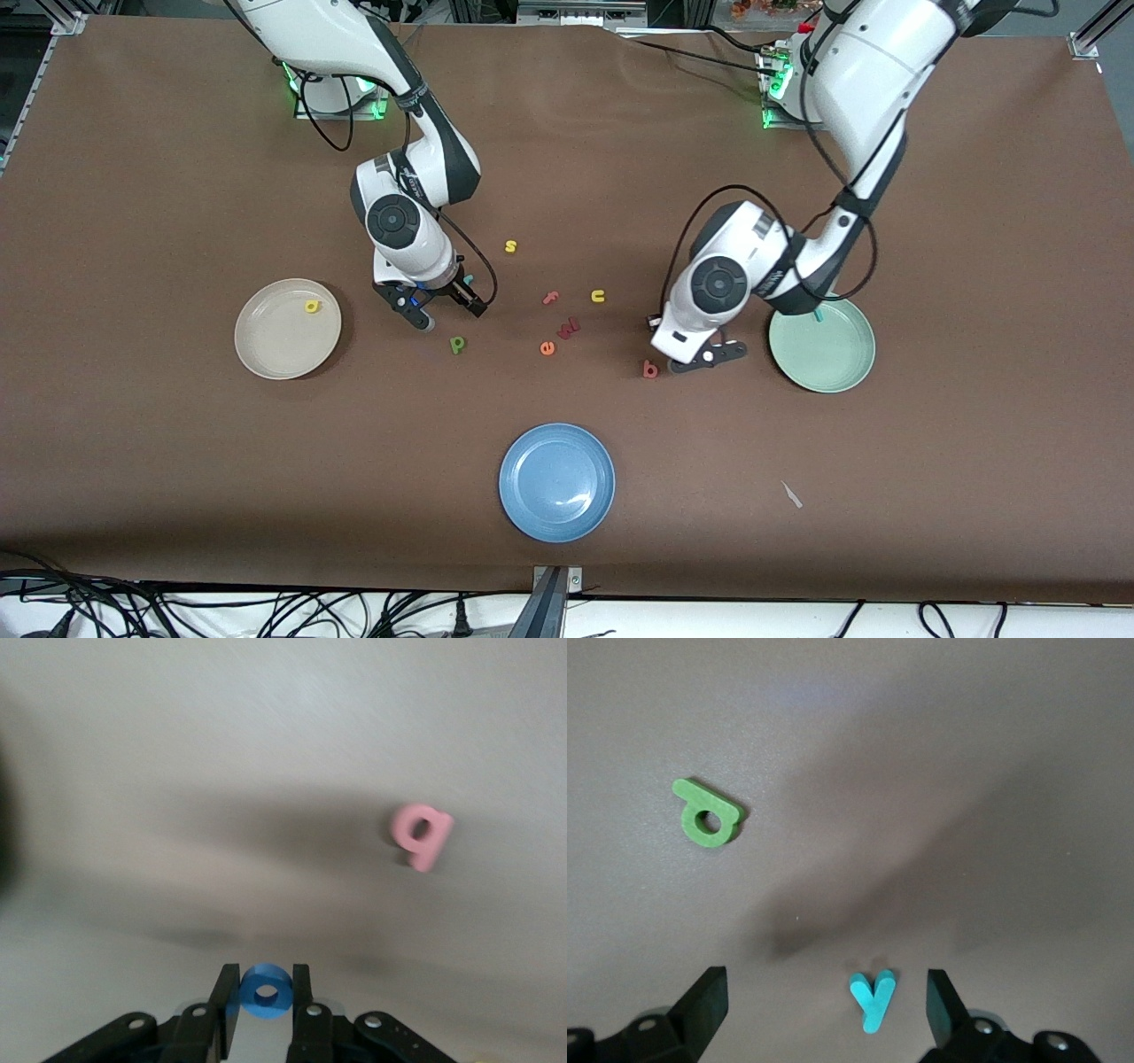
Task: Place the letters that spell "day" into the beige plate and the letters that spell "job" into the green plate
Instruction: 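Grasp the blue o with the left gripper while the right gripper reaches y, then carry the o to the green plate while the right gripper grasps y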
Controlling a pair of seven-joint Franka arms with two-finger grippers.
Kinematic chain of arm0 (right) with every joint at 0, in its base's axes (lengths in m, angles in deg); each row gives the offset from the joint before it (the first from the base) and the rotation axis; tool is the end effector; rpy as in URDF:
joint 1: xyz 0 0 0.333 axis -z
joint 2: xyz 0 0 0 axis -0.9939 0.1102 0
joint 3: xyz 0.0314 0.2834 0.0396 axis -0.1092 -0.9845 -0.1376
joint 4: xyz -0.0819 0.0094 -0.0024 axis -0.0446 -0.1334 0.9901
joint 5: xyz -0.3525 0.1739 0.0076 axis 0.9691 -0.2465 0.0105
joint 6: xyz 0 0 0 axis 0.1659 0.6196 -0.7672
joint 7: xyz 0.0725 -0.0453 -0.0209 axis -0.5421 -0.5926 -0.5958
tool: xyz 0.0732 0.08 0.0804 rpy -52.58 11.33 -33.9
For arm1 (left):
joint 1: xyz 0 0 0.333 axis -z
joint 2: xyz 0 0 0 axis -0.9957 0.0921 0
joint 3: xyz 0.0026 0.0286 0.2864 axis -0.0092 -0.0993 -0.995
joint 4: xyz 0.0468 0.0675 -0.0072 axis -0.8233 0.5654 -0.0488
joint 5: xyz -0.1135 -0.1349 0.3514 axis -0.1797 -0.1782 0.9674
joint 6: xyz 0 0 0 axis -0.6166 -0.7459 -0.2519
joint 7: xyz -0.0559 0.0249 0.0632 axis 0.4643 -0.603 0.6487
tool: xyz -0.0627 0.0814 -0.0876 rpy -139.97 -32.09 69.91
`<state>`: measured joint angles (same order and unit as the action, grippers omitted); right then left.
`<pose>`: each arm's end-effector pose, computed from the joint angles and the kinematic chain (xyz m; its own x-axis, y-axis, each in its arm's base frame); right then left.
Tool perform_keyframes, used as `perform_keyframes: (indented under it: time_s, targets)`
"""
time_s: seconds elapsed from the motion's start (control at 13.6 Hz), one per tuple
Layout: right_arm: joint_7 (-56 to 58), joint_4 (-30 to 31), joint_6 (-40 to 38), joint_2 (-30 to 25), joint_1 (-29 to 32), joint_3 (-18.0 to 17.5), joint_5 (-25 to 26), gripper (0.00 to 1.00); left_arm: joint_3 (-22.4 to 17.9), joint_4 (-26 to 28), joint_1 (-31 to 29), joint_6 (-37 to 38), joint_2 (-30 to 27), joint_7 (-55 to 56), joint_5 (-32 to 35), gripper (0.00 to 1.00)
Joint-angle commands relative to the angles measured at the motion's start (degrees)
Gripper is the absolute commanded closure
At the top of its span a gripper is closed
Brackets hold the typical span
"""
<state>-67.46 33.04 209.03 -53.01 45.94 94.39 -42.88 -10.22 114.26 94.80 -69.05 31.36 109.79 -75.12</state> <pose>0.4980 0.3079 0.1430 0.7535 -0.6532 -0.0745 -0.6542 -0.7562 0.0134 0.5692 -0.2911 0.1838 0.9556 0.2251 -0.1903 0.2128 -0.9736 -0.0831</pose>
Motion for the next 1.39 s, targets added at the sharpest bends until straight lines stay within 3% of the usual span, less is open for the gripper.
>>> perform_keyframes:
  time_s: [0.0,0.22,0.59,1.17,1.32]
  targets:
    - [-0.62,2.07,3.4,0.19,-0.76,0.32,-0.9,0.01,0.24,1.11,-4.8,4.03,-3.25,-10.77,3.22,0.9]
    - [-0.62,3.12,4.37,0.1,-0.76,-0.73,-0.9,0.04,0.24,1.19,-9.19,6.15,-3.86,-18.52,8.94,0.9]
    - [-0.71,5.32,6.57,-0.34,-0.85,-0.91,-0.9,0.12,0.41,1.72,-17.46,5.89,-1.5,-34.26,8.25,0.86]
    - [-0.71,5.68,6.13,-0.43,-1.03,-1.79,-0.9,0.29,0.76,2.16,-17.47,4.39,2.64,-34.81,5.7,0.86]
    - [-0.62,5.68,5.96,-0.43,-1.03,-1.87,-0.9,0.39,0.85,2.16,-17.39,4.39,3.16,-34.81,5.52,0.84]
